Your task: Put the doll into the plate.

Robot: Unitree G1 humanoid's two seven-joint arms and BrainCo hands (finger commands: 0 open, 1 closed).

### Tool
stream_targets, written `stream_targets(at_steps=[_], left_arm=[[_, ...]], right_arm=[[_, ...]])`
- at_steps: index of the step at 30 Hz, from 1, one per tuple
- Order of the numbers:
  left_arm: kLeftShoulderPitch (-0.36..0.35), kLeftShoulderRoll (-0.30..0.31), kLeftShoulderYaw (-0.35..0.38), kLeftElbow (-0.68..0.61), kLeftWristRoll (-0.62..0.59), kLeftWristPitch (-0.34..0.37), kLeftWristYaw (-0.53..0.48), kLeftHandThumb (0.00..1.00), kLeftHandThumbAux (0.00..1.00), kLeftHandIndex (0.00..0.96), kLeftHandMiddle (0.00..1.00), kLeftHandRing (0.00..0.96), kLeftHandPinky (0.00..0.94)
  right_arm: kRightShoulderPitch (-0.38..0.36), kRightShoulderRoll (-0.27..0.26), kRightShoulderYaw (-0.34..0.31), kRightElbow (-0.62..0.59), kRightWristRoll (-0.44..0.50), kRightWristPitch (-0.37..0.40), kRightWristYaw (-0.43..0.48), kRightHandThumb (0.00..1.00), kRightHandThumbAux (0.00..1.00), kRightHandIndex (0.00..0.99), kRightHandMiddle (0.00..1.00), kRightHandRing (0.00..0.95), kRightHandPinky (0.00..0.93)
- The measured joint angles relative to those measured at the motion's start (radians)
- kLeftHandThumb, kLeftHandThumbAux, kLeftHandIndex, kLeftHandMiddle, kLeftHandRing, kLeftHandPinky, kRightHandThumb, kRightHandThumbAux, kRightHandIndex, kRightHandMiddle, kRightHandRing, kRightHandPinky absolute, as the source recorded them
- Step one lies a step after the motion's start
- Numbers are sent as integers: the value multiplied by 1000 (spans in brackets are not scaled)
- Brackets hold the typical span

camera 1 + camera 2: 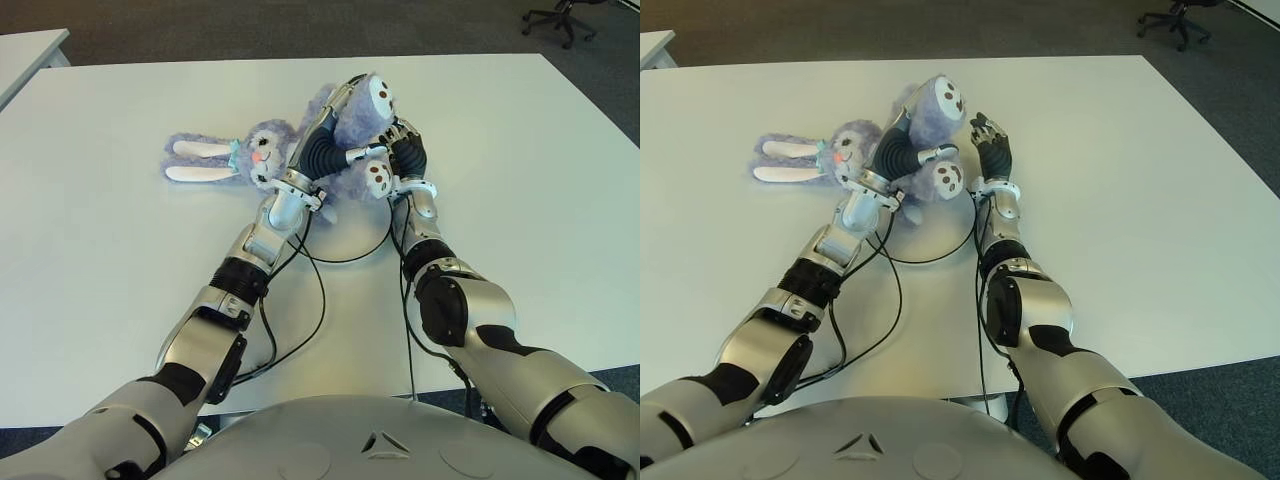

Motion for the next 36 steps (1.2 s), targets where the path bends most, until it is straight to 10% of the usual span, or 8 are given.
stream_targets(at_steps=[17, 36], left_arm=[[32, -1, -19, -75, 7, 85, -12, 272, 452, 202, 284, 312, 305], [137, 38, -50, -175, 78, 72, 0, 264, 395, 50, 137, 125, 93]], right_arm=[[-10, 2, -33, 9, 27, 9, 6, 698, 728, 406, 144, 105, 104], [-8, 7, -40, 11, 33, -5, 46, 694, 735, 401, 174, 131, 112]])
